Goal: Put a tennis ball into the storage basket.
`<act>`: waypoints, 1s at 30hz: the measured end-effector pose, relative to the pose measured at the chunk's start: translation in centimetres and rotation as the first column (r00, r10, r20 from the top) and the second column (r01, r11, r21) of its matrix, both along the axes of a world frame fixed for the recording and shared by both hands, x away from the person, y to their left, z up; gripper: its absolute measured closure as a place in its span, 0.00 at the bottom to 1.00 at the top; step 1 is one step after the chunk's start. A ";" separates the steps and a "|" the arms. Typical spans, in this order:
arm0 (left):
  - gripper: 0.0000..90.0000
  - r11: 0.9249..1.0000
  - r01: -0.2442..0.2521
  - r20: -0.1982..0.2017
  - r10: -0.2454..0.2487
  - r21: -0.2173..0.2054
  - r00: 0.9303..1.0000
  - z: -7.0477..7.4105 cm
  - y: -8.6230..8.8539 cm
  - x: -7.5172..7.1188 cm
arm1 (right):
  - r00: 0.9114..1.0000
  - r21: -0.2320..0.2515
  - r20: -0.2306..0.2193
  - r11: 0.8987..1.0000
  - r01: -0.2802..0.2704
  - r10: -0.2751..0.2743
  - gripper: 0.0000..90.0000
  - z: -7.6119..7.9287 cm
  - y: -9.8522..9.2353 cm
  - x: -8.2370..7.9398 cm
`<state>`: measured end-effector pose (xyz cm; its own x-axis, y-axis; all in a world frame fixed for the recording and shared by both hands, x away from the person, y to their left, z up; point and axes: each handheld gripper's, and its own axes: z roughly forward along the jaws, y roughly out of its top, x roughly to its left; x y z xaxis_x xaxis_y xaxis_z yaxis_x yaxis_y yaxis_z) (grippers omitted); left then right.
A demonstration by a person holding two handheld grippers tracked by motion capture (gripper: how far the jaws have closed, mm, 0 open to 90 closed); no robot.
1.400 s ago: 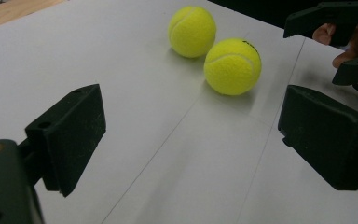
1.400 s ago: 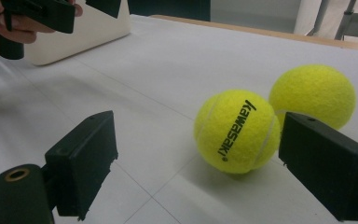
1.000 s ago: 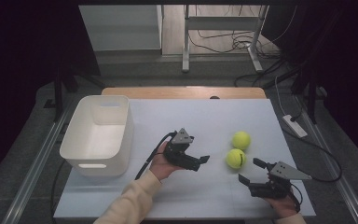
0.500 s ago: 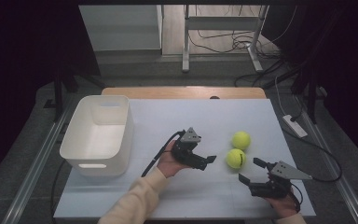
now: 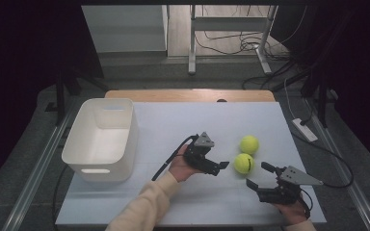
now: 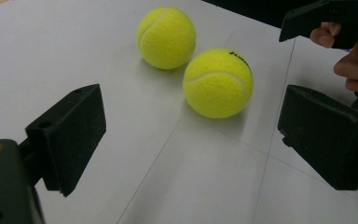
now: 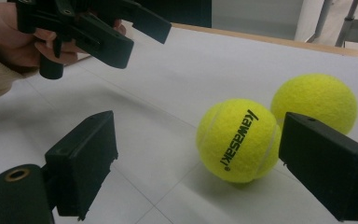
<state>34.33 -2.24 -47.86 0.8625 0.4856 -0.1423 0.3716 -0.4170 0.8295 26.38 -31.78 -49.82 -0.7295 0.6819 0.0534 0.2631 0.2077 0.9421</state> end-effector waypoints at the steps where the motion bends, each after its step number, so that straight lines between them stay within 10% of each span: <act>1: 0.10 1.000 0.004 -0.008 -0.004 -0.002 1.000 -0.2 -0.2 0.1 | 1.000 0.002 0.003 1.000 0.003 -0.003 0.13 0.0 0.0 0.0; 30: 0.10 0.999 0.044 -0.036 -0.044 0.011 0.998 -1.1 -2.8 1.1 | 1.000 0.004 0.005 1.000 -0.003 0.003 0.13 0.2 0.1 0.0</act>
